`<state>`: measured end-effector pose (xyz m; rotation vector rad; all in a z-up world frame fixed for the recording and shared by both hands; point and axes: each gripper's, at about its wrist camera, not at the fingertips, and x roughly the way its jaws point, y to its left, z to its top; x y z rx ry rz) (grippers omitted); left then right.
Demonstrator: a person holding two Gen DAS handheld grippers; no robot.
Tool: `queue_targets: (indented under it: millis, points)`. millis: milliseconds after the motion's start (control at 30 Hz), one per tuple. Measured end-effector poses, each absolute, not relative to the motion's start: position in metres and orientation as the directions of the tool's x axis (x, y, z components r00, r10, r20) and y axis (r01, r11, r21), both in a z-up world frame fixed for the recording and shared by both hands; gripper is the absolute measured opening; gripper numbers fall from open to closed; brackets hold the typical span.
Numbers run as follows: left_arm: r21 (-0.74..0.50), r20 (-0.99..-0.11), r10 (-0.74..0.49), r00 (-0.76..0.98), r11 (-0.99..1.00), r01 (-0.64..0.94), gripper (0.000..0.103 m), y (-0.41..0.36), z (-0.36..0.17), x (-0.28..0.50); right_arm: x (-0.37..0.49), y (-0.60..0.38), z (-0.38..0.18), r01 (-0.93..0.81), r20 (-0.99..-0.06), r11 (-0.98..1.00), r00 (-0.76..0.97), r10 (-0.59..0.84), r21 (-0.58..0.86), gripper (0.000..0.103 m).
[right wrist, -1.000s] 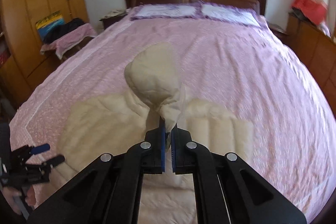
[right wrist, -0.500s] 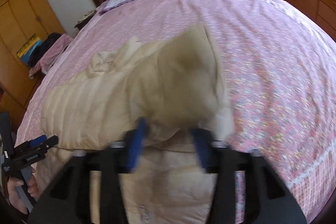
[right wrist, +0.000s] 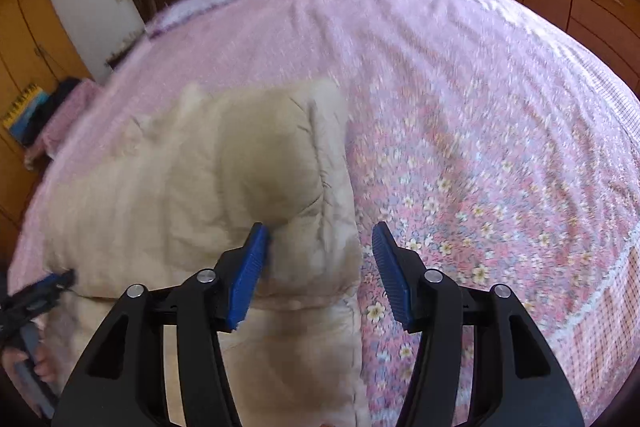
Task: Fold large clothes
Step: 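Fold the held collar end down toward the hem and open the right gripper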
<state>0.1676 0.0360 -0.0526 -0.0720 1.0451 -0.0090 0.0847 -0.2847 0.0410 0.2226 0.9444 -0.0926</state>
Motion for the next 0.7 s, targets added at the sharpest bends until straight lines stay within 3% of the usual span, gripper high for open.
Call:
queue_targets:
  millis: [200,500,700]
  points:
    - [-0.075,-0.861,-0.061,0.505,0.997,-0.009,0.088,0.04,-0.044,0.162,0.093,-0.291,0.016,0.205,-0.824,0.961,0.565,0.038,0.185,0.061]
    - [-0.082,-0.858,-0.084,0.507,0.996,0.027,0.088,0.065,-0.014,0.109,0.055,-0.292,0.049,0.14,-0.801,0.976,0.596,0.053,0.169,0.062]
    - [-0.101,-0.869,-0.087,0.488,0.995,-0.003,0.088,0.092,-0.011,0.061,0.002,-0.284,0.059,0.066,-0.824,0.988,0.561,0.081,0.143,0.069]
